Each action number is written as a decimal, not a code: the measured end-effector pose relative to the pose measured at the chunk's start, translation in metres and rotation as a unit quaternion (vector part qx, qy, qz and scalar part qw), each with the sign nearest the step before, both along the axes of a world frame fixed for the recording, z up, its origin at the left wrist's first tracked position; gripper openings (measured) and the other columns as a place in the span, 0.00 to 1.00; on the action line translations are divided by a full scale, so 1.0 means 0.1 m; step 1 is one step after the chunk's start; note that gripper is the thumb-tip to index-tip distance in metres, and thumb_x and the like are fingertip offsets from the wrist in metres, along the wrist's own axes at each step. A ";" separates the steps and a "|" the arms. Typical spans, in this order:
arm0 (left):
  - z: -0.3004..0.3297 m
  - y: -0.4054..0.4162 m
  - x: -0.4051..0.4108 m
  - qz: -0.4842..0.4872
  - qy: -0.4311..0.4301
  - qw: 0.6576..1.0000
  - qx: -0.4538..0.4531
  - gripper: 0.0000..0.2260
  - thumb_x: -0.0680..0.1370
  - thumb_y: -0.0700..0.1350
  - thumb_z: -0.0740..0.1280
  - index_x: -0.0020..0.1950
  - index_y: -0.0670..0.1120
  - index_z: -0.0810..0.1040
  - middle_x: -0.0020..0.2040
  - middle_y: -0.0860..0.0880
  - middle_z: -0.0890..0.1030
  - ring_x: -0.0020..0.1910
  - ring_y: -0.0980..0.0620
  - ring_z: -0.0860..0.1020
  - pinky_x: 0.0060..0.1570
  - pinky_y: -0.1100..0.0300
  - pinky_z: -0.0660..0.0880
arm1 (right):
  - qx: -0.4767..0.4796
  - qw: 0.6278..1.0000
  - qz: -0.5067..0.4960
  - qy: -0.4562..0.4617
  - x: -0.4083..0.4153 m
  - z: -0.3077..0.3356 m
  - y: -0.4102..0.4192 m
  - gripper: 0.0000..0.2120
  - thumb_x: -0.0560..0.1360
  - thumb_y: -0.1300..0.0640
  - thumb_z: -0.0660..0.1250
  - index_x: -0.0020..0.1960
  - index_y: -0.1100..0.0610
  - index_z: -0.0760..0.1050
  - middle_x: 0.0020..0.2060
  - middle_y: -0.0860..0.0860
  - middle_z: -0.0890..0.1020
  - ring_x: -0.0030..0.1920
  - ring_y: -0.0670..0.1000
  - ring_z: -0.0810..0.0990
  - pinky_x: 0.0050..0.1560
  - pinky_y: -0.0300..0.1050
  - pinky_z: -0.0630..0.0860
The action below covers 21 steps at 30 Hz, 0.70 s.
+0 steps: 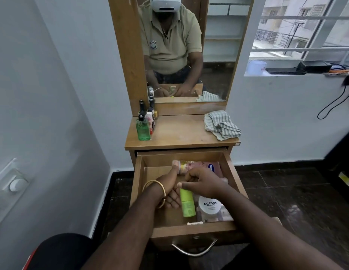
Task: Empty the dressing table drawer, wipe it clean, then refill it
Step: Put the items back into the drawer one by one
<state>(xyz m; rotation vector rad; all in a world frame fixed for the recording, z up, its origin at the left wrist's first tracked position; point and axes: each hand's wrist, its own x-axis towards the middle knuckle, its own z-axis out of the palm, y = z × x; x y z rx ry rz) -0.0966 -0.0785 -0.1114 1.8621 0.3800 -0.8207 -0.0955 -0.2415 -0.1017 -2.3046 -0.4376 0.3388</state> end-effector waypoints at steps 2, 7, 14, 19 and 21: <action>-0.02 -0.01 -0.01 -0.009 0.016 1.000 0.003 0.46 0.73 0.76 0.41 0.36 0.39 0.82 0.34 0.40 0.82 0.28 0.47 0.80 0.27 0.63 0.72 | -0.035 0.999 -0.002 0.015 -0.01 -0.03 -0.01 0.10 0.73 0.45 0.72 0.41 0.51 0.79 0.38 0.50 0.82 0.40 0.48 0.80 0.44 0.51 0.80; -0.04 -0.04 -0.02 -0.033 0.043 0.998 0.014 0.45 0.71 0.77 0.42 0.37 0.40 0.81 0.37 0.39 0.84 0.30 0.46 0.82 0.30 0.62 0.75 | -0.091 0.995 0.009 0.049 0.00 -0.05 -0.02 0.11 0.72 0.42 0.71 0.46 0.49 0.79 0.41 0.48 0.83 0.43 0.47 0.82 0.50 0.53 0.82; -0.03 -0.06 -0.02 -0.055 0.089 0.994 0.016 0.46 0.71 0.78 0.41 0.41 0.40 0.81 0.41 0.37 0.84 0.34 0.44 0.84 0.33 0.59 0.78 | -0.165 0.985 0.032 0.037 -0.02 -0.02 -0.01 0.07 0.74 0.46 0.70 0.45 0.49 0.80 0.41 0.45 0.80 0.43 0.45 0.80 0.49 0.49 0.81; 0.00 -0.06 -0.03 -0.068 0.099 0.992 0.040 0.47 0.71 0.78 0.42 0.46 0.38 0.81 0.42 0.38 0.85 0.36 0.44 0.84 0.35 0.58 0.80 | -0.195 0.979 0.046 0.046 -0.02 -0.02 0.03 0.06 0.75 0.47 0.69 0.44 0.48 0.79 0.41 0.45 0.79 0.43 0.47 0.79 0.50 0.50 0.80; 0.02 -0.05 -0.04 -0.064 0.091 0.993 0.047 0.47 0.71 0.78 0.43 0.50 0.38 0.81 0.44 0.38 0.85 0.37 0.43 0.85 0.36 0.58 0.80 | -0.193 0.979 0.045 0.042 -0.03 -0.02 0.04 0.07 0.76 0.48 0.69 0.47 0.51 0.80 0.42 0.46 0.80 0.44 0.46 0.79 0.52 0.51 0.80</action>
